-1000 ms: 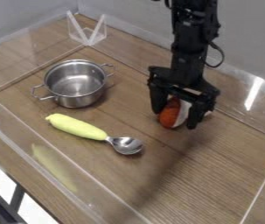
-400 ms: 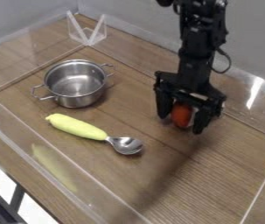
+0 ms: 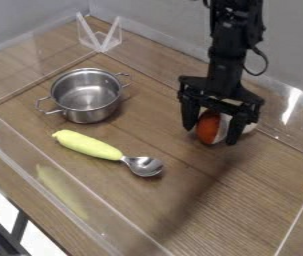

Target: Put mushroom into the silver pot

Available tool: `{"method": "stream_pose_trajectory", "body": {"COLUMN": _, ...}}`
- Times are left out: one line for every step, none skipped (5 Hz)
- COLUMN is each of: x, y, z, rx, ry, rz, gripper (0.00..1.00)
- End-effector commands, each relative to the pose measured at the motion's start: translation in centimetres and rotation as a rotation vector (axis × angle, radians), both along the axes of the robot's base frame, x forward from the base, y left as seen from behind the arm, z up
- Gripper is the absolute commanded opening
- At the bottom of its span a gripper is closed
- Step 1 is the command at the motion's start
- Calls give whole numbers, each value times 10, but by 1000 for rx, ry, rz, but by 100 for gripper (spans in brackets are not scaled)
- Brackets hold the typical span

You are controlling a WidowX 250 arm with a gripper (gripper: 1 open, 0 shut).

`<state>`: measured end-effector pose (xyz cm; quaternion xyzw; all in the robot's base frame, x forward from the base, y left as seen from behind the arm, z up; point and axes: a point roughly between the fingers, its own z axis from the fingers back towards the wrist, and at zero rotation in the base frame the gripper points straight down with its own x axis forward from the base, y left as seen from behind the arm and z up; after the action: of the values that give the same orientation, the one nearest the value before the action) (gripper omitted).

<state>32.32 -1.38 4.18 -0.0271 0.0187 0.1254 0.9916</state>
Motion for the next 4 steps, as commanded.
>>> {"method": "stream_pose_trajectory", "body": {"x": 22, "y": 4, "z": 14, "rx": 3, "ry": -64, "rz": 59, "gripper": 100}}
{"method": "stream_pose_trajectory", "body": {"x": 33, "y": 1, "z": 11, "rx": 2, "ry": -64, "rz": 99, "gripper": 100}}
{"method": "stream_pose_trajectory", "body": {"x": 42, "y": 0, "z": 11, "rx": -1, "ry": -66, "rz": 97, "gripper": 100}}
{"method": "stream_pose_trajectory", "body": {"x": 51, "y": 0, "z": 11, "rx": -4, "ry": -67, "rz": 95, "gripper": 100}}
